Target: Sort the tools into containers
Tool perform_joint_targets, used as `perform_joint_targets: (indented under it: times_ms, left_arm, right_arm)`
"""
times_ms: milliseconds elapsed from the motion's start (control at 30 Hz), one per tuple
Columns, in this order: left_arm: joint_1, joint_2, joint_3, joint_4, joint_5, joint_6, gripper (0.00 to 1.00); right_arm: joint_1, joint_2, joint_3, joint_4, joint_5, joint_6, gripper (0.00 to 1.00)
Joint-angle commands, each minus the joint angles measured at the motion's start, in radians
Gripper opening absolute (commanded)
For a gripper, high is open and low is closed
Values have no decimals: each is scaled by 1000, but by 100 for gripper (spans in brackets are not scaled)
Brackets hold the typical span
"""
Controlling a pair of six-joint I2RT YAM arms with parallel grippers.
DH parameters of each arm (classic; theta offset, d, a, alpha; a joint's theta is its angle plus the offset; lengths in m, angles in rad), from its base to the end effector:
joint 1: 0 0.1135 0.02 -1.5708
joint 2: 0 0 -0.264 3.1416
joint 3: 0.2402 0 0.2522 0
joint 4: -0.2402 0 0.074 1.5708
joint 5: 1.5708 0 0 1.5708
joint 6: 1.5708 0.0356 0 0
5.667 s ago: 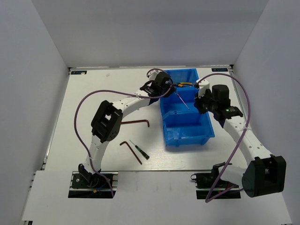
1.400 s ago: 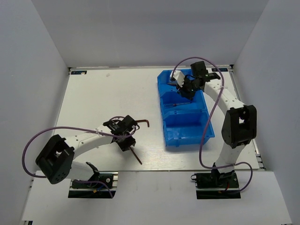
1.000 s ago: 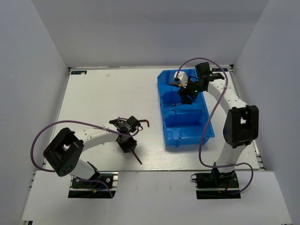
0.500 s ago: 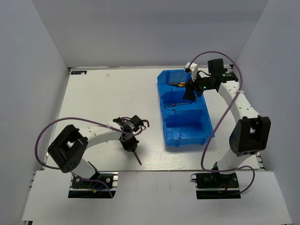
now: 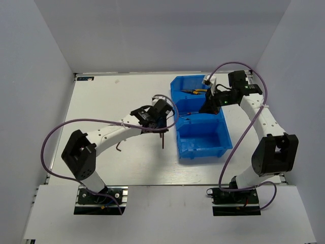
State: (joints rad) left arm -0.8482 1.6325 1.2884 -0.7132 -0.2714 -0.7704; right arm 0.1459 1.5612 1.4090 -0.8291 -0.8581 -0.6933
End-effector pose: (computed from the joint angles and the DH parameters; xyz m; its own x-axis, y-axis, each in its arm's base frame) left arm 0.2322 -0.2490 0.2565 -0.8560 -0.0436 -0.5151 0.0549 0.9831 -0.1745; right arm 0.3154 0.0736 0.3188 -0.3058 -0.4673 -0.8295 -0.9188 0.3733 0.1284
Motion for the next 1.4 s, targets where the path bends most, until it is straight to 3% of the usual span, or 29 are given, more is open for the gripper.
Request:
perform_joint_targets:
  times_ms: [0,233,433,633,667,700,733,800,833,1067,1133,1167,1233,1267,1333,1367]
  left_arm:
    - [-6,-7,34,182,72,310,0]
    - [-15,84,138,425,323,421,0]
    - [-34,145,149,635,512,439,0]
    - [-43,213,178,672,636,448,0]
    - [-43,223,187,647,637,448,13]
    - [-52,224,187,638,637,448,25]
    - [-52,224,201,609,618,448,33]
    - [-52,208,201,598,572,448,50]
    - [-52,196,201,598,554,457,54]
    - [-52,64,181,514,445,457,60]
    - [-41,-35,132,479,338,421,50]
    - [-29,-81,102,457,281,396,45]
    - [-20,-185,-9,371,82,323,39]
    - [-2,-288,-82,330,-40,286,37]
    - [38,-377,-138,114,-165,107,46]
    - [55,-452,-185,33,-249,38,62]
  right_arm:
    - [-20,-26,7,-33,-65,-20,0]
    - [-92,-95,-88,197,67,184,0]
    - [-132,-101,-108,196,41,196,0]
    - [-196,-108,-101,215,13,219,0]
    - [-204,-101,-91,213,-19,221,12]
    - [-204,-96,-91,203,-19,216,12]
    - [-213,-92,-79,196,-41,218,30]
    - [-218,-92,-70,182,-76,215,44]
    - [-223,-90,-68,183,-82,213,46]
    - [-186,-40,2,74,-144,104,47]
    - [-155,-6,53,-26,-122,-24,44]
    - [-75,17,64,-45,-84,-50,44]
    - [-19,43,91,-111,-53,-145,43]
    - [80,60,93,-113,12,-153,43]
    - [174,104,103,-107,50,-172,43]
    - [205,123,119,-105,109,-170,43]
